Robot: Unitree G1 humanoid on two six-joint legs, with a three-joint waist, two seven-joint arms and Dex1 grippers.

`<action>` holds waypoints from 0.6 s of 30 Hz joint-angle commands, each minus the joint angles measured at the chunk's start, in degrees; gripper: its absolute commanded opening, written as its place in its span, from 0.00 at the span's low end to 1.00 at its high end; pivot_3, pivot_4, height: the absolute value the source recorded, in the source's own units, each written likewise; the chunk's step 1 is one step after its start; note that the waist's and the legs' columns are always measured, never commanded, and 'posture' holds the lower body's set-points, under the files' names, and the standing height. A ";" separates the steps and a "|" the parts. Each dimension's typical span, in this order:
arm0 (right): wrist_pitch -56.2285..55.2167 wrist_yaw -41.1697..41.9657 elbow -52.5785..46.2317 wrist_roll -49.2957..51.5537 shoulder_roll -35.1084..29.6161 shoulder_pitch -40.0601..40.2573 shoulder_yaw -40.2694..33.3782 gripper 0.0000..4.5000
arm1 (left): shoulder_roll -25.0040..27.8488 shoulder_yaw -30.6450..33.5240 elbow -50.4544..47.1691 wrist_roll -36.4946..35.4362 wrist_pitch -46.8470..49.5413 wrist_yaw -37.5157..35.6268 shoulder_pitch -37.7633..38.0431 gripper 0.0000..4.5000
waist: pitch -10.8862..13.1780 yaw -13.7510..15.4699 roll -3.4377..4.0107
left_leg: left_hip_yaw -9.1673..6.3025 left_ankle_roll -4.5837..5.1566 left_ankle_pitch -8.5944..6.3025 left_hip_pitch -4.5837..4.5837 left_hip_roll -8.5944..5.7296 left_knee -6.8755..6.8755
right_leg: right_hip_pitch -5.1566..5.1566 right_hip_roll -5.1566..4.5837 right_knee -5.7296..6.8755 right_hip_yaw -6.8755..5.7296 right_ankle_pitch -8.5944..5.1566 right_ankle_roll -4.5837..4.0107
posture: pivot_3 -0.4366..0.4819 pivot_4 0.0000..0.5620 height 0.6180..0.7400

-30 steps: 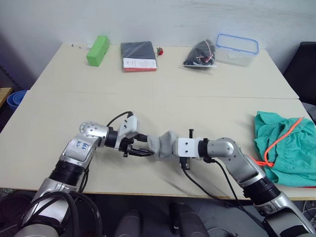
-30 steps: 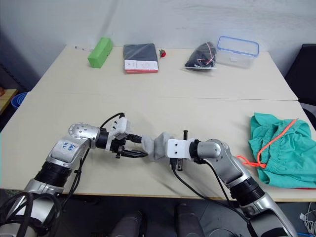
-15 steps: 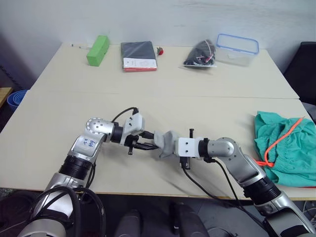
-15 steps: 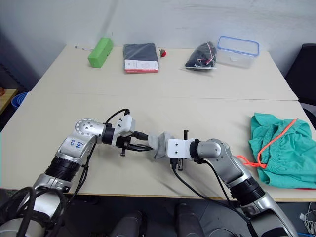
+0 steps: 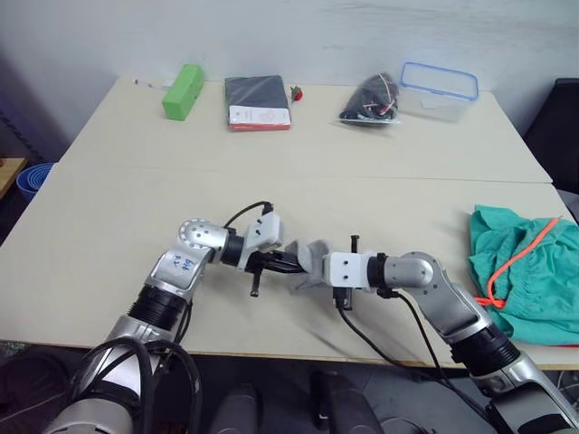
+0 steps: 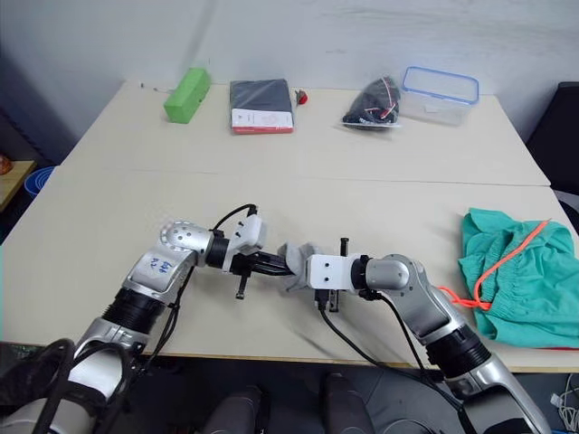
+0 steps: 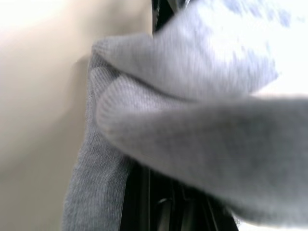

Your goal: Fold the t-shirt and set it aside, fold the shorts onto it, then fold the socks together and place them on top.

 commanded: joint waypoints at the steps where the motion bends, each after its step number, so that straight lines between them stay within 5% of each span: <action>1: 2.25 0.02 2.08 -2.10 -1.90 1.74 -0.15 0.00 | -0.88 0.74 -1.64 -0.78 0.13 0.29 -2.35 0.00 | 0.00 0.12 0.00 | 0.00 0.00 0.00 0.00 0.00 0.00 | 0.00 0.01 0.00 0.00 0.00 0.01 | 0.48 0.27 1.00; 10: 3.79 -0.23 -0.26 -1.68 -2.24 3.39 -1.00 0.00 | -4.37 -3.87 4.89 4.80 -4.87 1.21 -5.22 0.00 | 0.00 0.63 0.00 | 0.02 0.01 0.00 0.01 -0.02 0.02 | 0.01 0.05 -0.01 -0.03 0.01 0.01 | 0.48 0.27 1.00; 18: 12.14 1.98 -12.24 3.91 -6.93 9.25 -8.05 0.00 | -7.16 -5.20 10.97 8.14 -9.30 2.71 -6.11 0.00 | 0.00 1.03 0.01 | -0.09 0.11 -0.05 -0.16 -0.06 0.01 | 0.00 0.00 -0.23 -0.20 0.02 0.03 | 0.48 0.27 1.00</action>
